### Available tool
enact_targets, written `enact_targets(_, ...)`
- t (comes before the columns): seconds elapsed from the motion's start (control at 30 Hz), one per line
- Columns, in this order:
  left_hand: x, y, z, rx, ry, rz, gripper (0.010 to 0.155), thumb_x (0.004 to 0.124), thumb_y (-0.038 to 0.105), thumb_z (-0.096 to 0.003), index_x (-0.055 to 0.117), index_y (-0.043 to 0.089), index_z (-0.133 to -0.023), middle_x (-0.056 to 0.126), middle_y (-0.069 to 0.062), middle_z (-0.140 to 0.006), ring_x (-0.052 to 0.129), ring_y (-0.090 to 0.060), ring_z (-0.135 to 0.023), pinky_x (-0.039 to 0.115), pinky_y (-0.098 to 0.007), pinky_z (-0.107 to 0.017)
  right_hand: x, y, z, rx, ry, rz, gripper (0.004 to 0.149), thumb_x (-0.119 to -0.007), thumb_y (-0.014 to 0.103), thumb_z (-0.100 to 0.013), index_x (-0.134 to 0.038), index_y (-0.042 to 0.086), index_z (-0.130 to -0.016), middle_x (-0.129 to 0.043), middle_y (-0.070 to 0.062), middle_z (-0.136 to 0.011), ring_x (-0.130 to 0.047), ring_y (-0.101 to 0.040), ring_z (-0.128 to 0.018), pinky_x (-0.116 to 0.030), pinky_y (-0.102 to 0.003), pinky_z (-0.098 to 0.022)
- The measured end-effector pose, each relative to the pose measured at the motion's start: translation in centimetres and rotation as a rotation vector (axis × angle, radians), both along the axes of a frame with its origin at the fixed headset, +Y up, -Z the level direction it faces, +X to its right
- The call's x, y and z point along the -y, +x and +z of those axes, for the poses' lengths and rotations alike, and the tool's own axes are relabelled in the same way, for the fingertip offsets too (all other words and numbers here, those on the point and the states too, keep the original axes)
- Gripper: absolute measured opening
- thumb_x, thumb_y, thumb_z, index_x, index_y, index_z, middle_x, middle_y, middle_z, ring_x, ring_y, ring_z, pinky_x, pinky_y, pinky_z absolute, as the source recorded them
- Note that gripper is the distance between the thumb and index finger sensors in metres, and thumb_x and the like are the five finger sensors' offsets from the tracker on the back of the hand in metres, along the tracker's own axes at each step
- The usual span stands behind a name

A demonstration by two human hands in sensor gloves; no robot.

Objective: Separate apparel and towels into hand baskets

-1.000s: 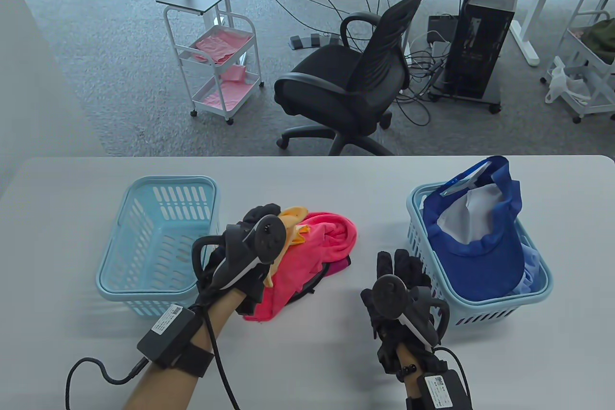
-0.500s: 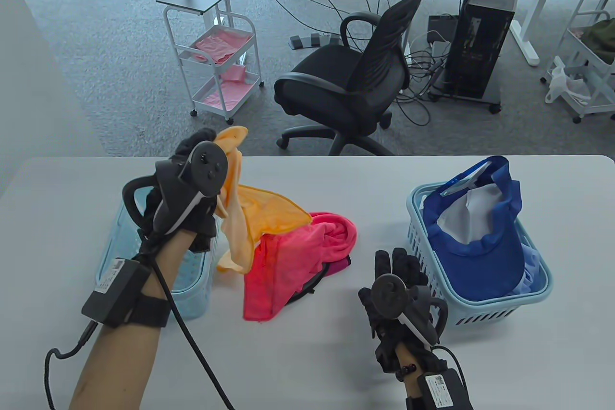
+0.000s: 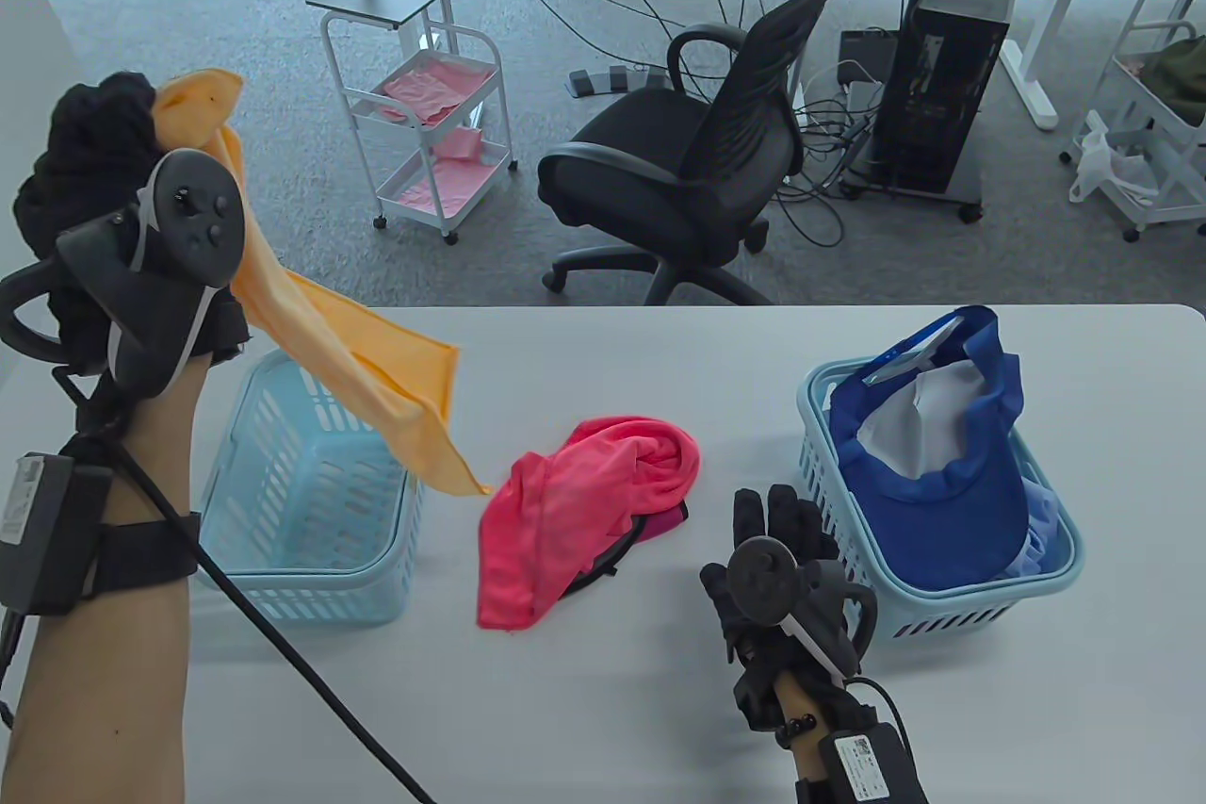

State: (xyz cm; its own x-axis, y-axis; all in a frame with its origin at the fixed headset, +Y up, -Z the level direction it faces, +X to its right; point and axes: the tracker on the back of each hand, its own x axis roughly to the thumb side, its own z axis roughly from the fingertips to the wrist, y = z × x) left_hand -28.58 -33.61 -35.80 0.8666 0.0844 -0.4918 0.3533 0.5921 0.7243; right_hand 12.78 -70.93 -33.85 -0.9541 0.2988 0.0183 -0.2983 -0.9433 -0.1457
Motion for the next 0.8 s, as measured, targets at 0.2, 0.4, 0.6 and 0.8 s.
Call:
enact_targets(0.2, 3.6, -0.7, -1.3, -0.005, -0.127, -0.013, 0.046, 0.072, 0.033, -0.0497, 0.063, 0.038, -0.094, 0.082, 0.001, -0.098, 0.104, -0.023, -0.079, 0.087, -0.047, -0.063, 0.0, -0.1, 0.0, -0.001, -0.005, 0.011, 0.083, -0.078, 0.045, -0.040, -0.035, 0.014, -0.105, -0.023, -0.024, -0.108, -0.034, -0.055, -0.098, -0.041, -0.069, -0.070)
enact_targets(0.4, 9.2, -0.7, -3.4, 0.010, -0.281, -0.018, 0.046, 0.074, 0.036, -0.0491, 0.066, 0.038, -0.095, 0.086, 0.003, -0.097, 0.106, -0.020, -0.077, 0.088, -0.046, -0.062, 0.0, -0.1, 0.1, -0.003, -0.005, 0.010, 0.083, -0.078, 0.045, -0.041, -0.035, 0.014, -0.105, -0.023, -0.024, -0.108, -0.035, -0.055, -0.098, -0.041, -0.069, -0.070)
enact_targets(0.6, 13.7, -0.5, -5.0, 0.031, -0.412, 0.019, 0.047, 0.076, 0.041, -0.0482, 0.070, 0.036, -0.095, 0.090, 0.004, -0.093, 0.108, -0.019, -0.074, 0.089, -0.045, -0.062, 0.0, -0.2, 0.1, -0.004, -0.006, 0.008, 0.084, -0.078, 0.045, -0.040, -0.035, 0.014, -0.105, -0.023, -0.024, -0.108, -0.035, -0.055, -0.098, -0.041, -0.069, -0.070)
enact_targets(0.8, 18.7, -0.5, -6.4, 0.042, -0.662, 0.053, 0.050, 0.077, 0.047, -0.0472, 0.074, 0.034, -0.095, 0.092, 0.003, -0.091, 0.108, -0.019, -0.072, 0.089, -0.046, -0.061, -0.1, -0.1, 0.1, -0.001, -0.006, 0.010, 0.084, -0.078, 0.046, -0.040, -0.035, 0.014, -0.105, -0.023, -0.024, -0.108, -0.034, -0.055, -0.098, -0.041, -0.069, -0.070)
